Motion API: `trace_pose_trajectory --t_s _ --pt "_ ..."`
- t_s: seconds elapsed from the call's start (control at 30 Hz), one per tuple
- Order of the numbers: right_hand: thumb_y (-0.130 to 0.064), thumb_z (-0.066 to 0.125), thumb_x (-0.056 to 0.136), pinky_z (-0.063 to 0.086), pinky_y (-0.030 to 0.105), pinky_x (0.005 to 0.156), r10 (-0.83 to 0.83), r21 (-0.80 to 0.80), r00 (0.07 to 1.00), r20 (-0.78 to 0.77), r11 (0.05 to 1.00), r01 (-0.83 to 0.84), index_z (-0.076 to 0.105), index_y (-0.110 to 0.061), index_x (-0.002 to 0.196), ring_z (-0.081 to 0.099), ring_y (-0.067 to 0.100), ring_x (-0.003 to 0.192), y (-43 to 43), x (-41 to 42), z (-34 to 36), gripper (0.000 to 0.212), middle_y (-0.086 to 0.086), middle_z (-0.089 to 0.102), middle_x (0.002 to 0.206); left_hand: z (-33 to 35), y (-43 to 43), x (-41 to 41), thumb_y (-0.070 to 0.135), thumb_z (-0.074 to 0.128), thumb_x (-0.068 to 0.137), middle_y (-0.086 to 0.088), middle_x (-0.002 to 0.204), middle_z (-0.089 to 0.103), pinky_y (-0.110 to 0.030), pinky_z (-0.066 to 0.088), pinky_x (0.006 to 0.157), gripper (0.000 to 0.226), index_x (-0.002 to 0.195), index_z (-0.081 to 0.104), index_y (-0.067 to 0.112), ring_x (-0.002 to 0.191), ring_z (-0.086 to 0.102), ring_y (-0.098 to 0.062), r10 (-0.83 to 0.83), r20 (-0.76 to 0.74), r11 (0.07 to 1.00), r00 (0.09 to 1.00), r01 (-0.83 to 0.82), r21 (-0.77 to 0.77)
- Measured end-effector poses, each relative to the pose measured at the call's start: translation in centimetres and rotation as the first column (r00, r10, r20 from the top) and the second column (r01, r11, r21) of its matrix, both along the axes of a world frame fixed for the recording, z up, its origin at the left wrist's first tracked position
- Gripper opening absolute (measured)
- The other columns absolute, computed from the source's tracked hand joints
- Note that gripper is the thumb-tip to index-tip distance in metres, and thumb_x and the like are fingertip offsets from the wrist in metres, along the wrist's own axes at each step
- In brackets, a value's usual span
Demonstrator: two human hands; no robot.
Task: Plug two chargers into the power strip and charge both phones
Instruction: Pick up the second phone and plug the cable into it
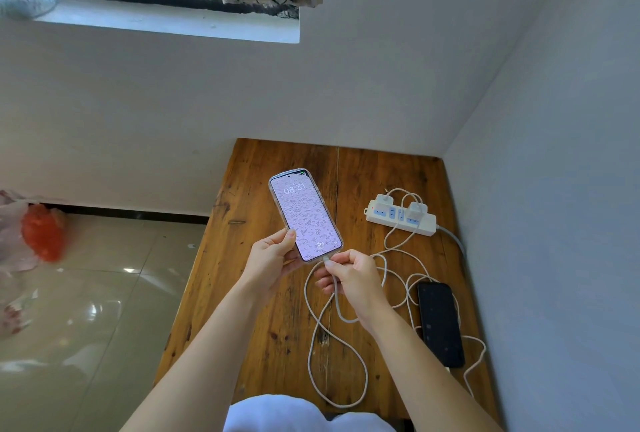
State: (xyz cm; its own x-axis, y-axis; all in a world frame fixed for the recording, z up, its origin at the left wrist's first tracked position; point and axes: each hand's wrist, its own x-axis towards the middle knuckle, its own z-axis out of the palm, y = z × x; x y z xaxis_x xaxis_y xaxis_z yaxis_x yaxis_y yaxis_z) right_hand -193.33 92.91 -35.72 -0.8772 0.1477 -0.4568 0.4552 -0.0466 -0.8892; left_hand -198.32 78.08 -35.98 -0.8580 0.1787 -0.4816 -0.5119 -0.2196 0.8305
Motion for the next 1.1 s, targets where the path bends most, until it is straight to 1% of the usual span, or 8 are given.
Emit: trace_pose_trajectory --t_s 0.13,0.37,0.47,0.6,0.73,0.87,0.93,1.1 --pt "-0.011 0.059 0.091 0.057 0.024 0.058 0.001 -0.001 1.000 0.000 1.000 -0.001 0.059 -0.005 0.095 0.070 0.017 0.063 0.0 0.1 -0.1 0.007 0.014 0.072 0.081 -0.1 0.0 0.0 0.017 0.049 0.097 -0.009 0.103 0.074 -0.024 0.056 0.067 0.024 0.114 0.065 0.012 0.089 0.071 -0.017 0.001 0.003 1.000 1.000 -0.001 -0.006" --pt "-0.010 0.059 0.091 0.058 0.026 0.061 0.009 -0.005 1.000 0.019 1.000 -0.009 0.058 -0.003 0.097 0.070 0.020 0.066 0.2 0.1 -0.7 0.009 0.015 0.072 0.083 -0.7 0.1 0.1 0.018 0.049 0.097 -0.006 0.100 0.075 -0.025 0.056 0.068 0.021 0.110 0.066 0.016 0.089 0.071 -0.017 -0.006 0.004 1.000 1.000 0.006 -0.015" --pt "-0.011 0.059 0.090 0.058 0.025 0.060 0.018 0.003 0.999 0.031 1.000 -0.018 0.059 -0.003 0.096 0.070 0.018 0.064 0.4 0.0 -1.0 0.010 0.013 0.072 0.079 -1.3 0.1 0.0 0.019 0.050 0.097 -0.006 0.100 0.075 -0.025 0.056 0.068 0.020 0.107 0.067 0.017 0.089 0.071 -0.017 -0.006 0.026 1.000 1.000 0.006 -0.009" --pt "-0.014 0.061 0.089 0.057 0.023 0.058 0.040 0.014 0.997 0.072 0.999 -0.041 0.062 -0.004 0.093 0.069 0.014 0.061 0.7 -0.1 -1.6 0.010 0.005 0.073 0.073 -2.3 -0.1 -0.1 0.018 0.051 0.096 -0.005 0.099 0.075 -0.024 0.056 0.065 0.021 0.110 0.067 0.016 0.086 0.072 -0.015 -0.005 0.063 1.000 0.998 0.006 -0.009" --pt "-0.016 0.063 0.088 0.058 0.026 0.063 0.050 0.037 0.991 0.122 0.998 -0.055 0.062 -0.007 0.091 0.069 0.013 0.063 1.0 -0.2 -2.6 0.009 0.005 0.073 0.076 -3.3 -0.1 -0.1 0.019 0.051 0.096 -0.004 0.099 0.075 -0.024 0.057 0.066 0.022 0.112 0.066 0.015 0.086 0.072 -0.014 -0.011 0.106 0.999 0.994 0.014 -0.033" --pt "-0.018 0.064 0.087 0.056 0.026 0.063 0.055 0.063 0.985 0.164 0.996 -0.066 0.060 -0.010 0.092 0.069 0.013 0.064 1.2 -0.4 -3.4 0.010 0.004 0.072 0.079 -4.2 0.1 -0.2 0.020 0.051 0.096 -0.004 0.100 0.075 -0.023 0.055 0.065 0.023 0.114 0.065 0.015 0.087 0.071 -0.013 -0.031 0.136 0.999 0.990 0.037 -0.040" --pt "-0.020 0.065 0.087 0.057 0.025 0.063 0.057 0.068 0.983 0.177 0.995 -0.070 0.060 -0.011 0.095 0.069 0.013 0.067 1.3 -0.4 -3.6 0.014 0.004 0.072 0.082 -4.3 0.2 -0.3 0.019 0.051 0.096 -0.005 0.101 0.075 -0.025 0.055 0.067 0.024 0.115 0.065 0.014 0.088 0.071 -0.014 -0.033 0.142 0.998 0.989 0.039 -0.041" --pt "-0.020 0.067 0.086 0.055 0.017 0.058 0.053 0.058 0.979 0.196 0.996 -0.066 0.051 -0.013 0.113 0.070 0.014 0.074 1.5 -0.7 -3.8 0.033 0.003 0.070 0.091 -4.9 0.2 -0.4 0.021 0.050 0.096 -0.004 0.102 0.075 -0.033 0.054 0.082 0.022 0.113 0.064 0.018 0.097 0.069 -0.018 -0.059 0.148 0.997 0.987 0.066 -0.041"
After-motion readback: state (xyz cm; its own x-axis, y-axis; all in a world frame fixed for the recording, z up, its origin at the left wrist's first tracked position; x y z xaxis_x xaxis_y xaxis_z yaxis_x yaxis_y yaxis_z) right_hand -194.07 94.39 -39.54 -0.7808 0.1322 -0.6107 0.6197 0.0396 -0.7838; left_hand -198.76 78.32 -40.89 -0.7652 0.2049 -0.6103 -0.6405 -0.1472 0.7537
